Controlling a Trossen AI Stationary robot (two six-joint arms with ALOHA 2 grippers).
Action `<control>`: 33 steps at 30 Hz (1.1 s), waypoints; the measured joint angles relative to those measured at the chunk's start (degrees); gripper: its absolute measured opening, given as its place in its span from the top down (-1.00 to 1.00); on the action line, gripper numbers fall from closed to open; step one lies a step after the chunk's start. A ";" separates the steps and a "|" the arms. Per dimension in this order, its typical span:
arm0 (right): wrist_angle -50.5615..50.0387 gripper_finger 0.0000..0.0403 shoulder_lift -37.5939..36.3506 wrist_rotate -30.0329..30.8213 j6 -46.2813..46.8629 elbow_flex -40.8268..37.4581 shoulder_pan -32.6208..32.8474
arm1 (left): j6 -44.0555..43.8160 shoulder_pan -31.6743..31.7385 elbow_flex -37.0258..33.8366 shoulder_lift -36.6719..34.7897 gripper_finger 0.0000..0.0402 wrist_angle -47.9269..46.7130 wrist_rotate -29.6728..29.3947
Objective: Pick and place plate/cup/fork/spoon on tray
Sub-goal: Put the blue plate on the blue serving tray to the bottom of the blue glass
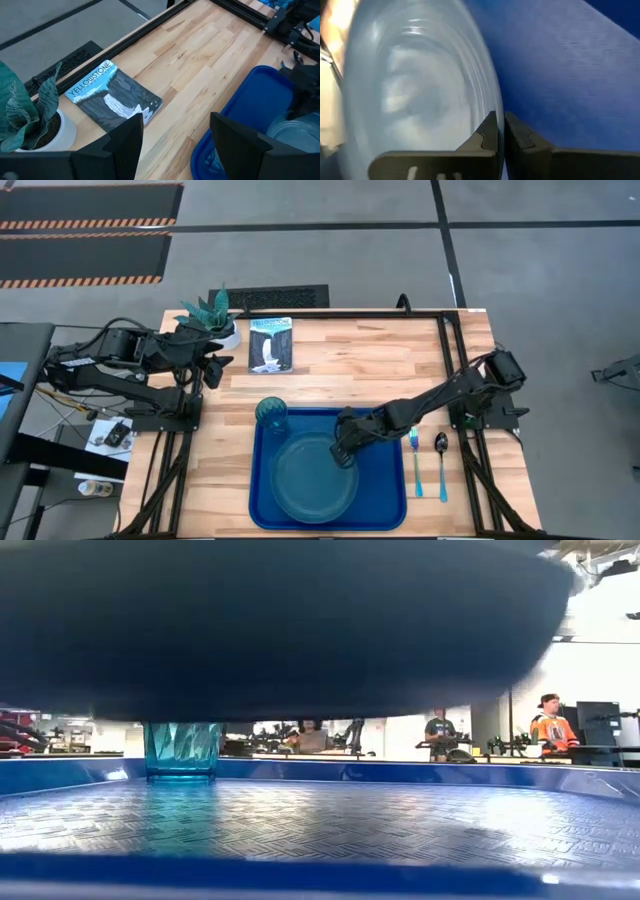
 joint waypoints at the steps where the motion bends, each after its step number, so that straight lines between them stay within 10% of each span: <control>1: 0.36 0.88 0.44 -0.11 -0.04 0.00 -0.10 | 0.01 -0.02 0.00 -0.01 -0.07 -0.01 -0.01; 33: 3.04 0.88 1.37 0.16 -0.03 -0.02 -0.55 | 0.65 0.00 0.00 0.04 -0.07 -0.07 0.02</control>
